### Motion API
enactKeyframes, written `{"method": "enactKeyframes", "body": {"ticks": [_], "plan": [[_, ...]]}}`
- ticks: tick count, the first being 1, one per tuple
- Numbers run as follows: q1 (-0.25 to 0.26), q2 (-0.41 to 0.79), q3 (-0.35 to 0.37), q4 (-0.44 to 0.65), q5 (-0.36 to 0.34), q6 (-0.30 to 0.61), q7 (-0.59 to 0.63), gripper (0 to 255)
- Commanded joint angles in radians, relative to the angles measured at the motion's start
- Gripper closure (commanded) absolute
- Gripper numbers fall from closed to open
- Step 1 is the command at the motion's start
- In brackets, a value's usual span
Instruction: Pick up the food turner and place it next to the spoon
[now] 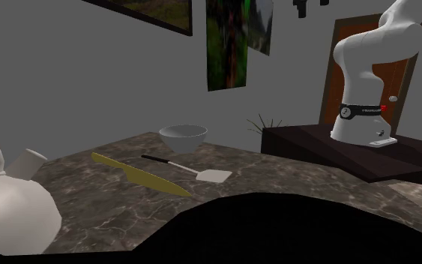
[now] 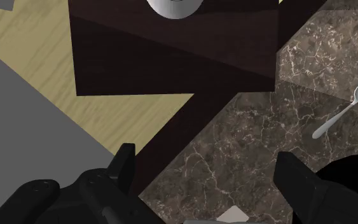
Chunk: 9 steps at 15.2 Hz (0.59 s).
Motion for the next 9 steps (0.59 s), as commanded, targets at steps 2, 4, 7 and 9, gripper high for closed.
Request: {"method": "enactKeyframes", "body": {"ticks": [2, 4, 7, 9], "plan": [[-0.001, 0.015, 0.012, -0.016, 0.009, 0.036, 0.022, 0], [-0.004, 0.052, 0.037, -0.044, 0.027, 0.109, 0.066, 0], [-0.008, 0.118, 0.073, -0.074, 0.049, 0.22, 0.13, 0], [-0.012, 0.171, 0.097, -0.086, 0.061, 0.294, 0.172, 0]]}}
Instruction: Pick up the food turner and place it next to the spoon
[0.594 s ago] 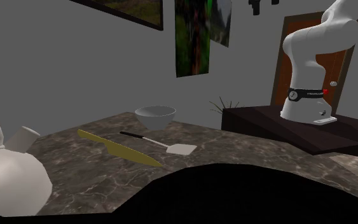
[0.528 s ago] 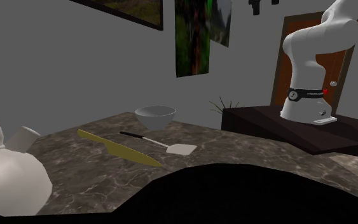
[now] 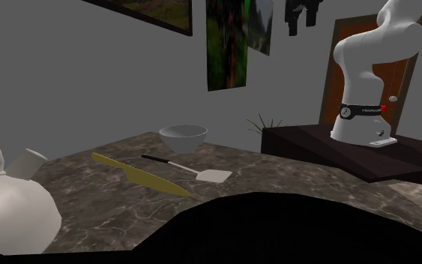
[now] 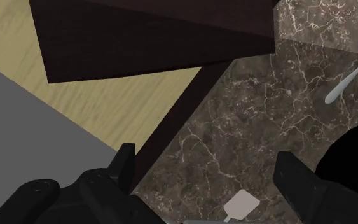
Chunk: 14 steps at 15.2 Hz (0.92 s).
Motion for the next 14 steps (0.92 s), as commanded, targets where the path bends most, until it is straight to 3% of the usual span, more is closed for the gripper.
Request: {"method": "enactKeyframes", "body": {"ticks": [1, 8, 14], "plan": [[-0.004, 0.057, 0.023, -0.009, 0.011, 0.078, 0.043, 0], [-0.022, 0.29, 0.095, 0.011, 0.021, 0.323, 0.192, 0], [-0.044, 0.52, 0.141, 0.089, -0.017, 0.498, 0.333, 0]]}}
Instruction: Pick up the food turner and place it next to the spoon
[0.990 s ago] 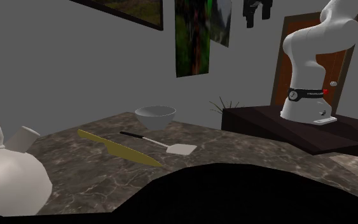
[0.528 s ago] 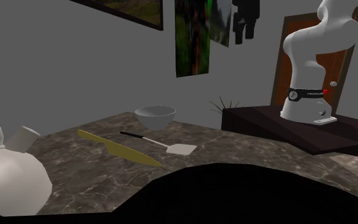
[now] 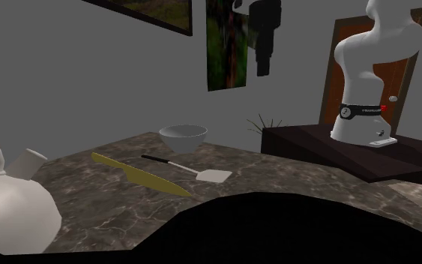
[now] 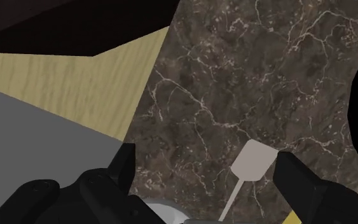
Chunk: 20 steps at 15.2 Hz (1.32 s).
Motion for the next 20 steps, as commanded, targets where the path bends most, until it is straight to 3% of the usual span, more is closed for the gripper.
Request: {"method": "enactKeyframes", "body": {"ticks": [1, 10, 20], "plan": [[-0.005, 0.077, 0.013, 0.028, -0.019, 0.058, 0.054, 0], [0.002, 0.434, 0.004, 0.251, -0.149, 0.213, 0.284, 0], [0.057, 0.817, -0.08, 0.62, -0.23, 0.252, 0.464, 0]]}}
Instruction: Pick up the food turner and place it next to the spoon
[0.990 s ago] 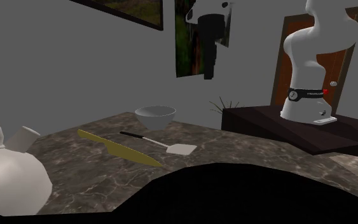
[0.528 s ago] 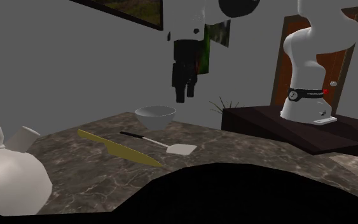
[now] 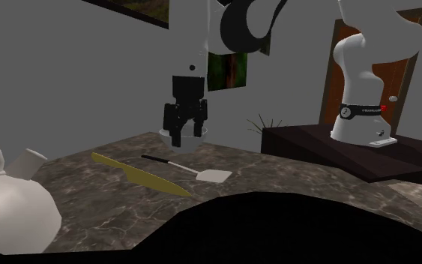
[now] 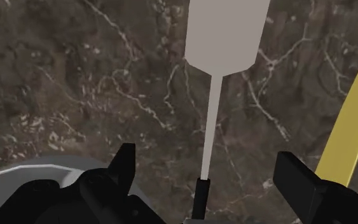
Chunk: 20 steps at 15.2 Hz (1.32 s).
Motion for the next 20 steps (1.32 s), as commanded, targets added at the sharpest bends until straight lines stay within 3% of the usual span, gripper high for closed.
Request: {"method": "enactKeyframes", "body": {"ticks": [1, 9, 17, 18, 20], "plan": [[0.009, 0.086, -0.018, 0.096, -0.007, -0.004, 0.027, 0], [0.014, 0.177, -0.031, 0.131, -0.017, 0.053, 0.036, 0], [0.014, 0.177, -0.03, 0.131, -0.018, 0.053, 0.036, 0], [0.015, 0.183, -0.03, 0.139, -0.018, 0.051, 0.037, 255], [0.014, 0.182, -0.03, 0.137, -0.018, 0.052, 0.036, 255]]}}
